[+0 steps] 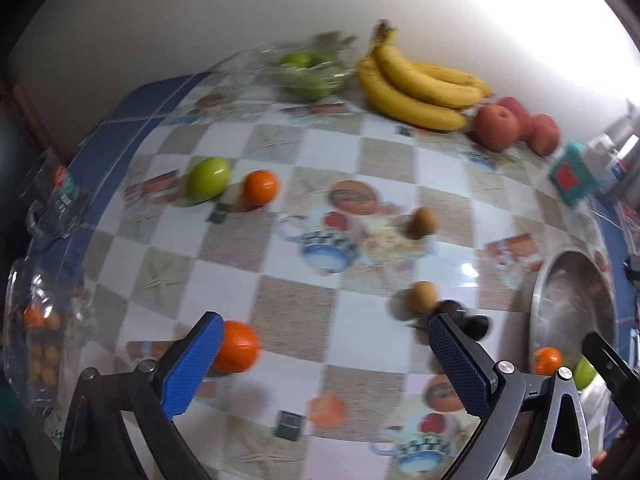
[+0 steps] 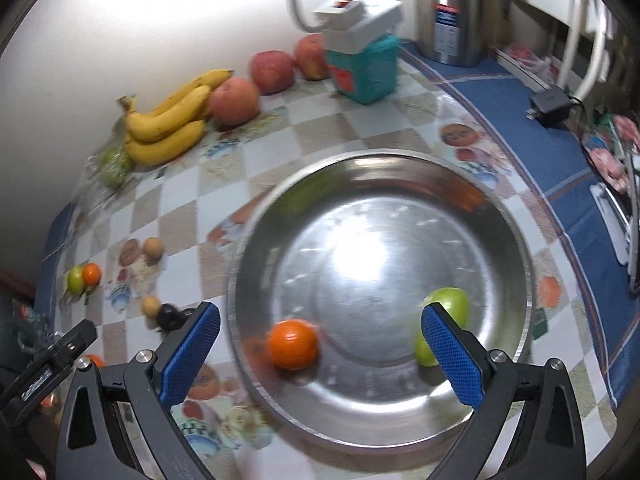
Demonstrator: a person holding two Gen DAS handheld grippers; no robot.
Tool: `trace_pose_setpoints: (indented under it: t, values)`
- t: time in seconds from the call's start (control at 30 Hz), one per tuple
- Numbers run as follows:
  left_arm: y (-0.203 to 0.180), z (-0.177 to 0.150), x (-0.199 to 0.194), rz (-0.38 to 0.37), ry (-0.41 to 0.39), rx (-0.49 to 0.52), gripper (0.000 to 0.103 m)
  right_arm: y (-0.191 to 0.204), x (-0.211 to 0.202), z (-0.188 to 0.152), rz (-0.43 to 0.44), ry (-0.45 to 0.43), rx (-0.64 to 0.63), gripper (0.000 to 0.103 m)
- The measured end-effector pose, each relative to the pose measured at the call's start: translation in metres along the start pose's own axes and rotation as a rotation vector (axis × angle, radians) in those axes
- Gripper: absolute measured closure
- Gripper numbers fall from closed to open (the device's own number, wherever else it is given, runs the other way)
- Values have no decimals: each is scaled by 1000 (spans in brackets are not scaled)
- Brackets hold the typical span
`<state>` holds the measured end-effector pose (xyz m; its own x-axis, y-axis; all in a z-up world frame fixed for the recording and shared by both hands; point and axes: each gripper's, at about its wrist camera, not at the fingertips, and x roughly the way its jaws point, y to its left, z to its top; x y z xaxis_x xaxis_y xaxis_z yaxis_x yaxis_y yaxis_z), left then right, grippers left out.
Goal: Organize fruits
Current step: 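Move both open grippers back toward the remaining fruits on the table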
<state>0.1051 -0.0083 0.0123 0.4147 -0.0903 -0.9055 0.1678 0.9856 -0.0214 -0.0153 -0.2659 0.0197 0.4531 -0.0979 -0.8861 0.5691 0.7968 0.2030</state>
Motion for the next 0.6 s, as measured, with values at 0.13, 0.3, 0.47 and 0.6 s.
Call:
trace_pose_setpoints:
  t: [0.13,0.3,0.47,0.6]
  values:
    - [27,-1,5,3,18,-84,0,22,-1,-2,54,7,-49,2]
    - [58,-5,12,16,39,-199,0,53,1,-11,87,14,-123,2]
    - [80,-9,24,44,76,-258,0,79,8,-17,102,26,-171,2]
    - [90,-13,34,35,116,-308,0,95,14,-20,107,35,-201,3]
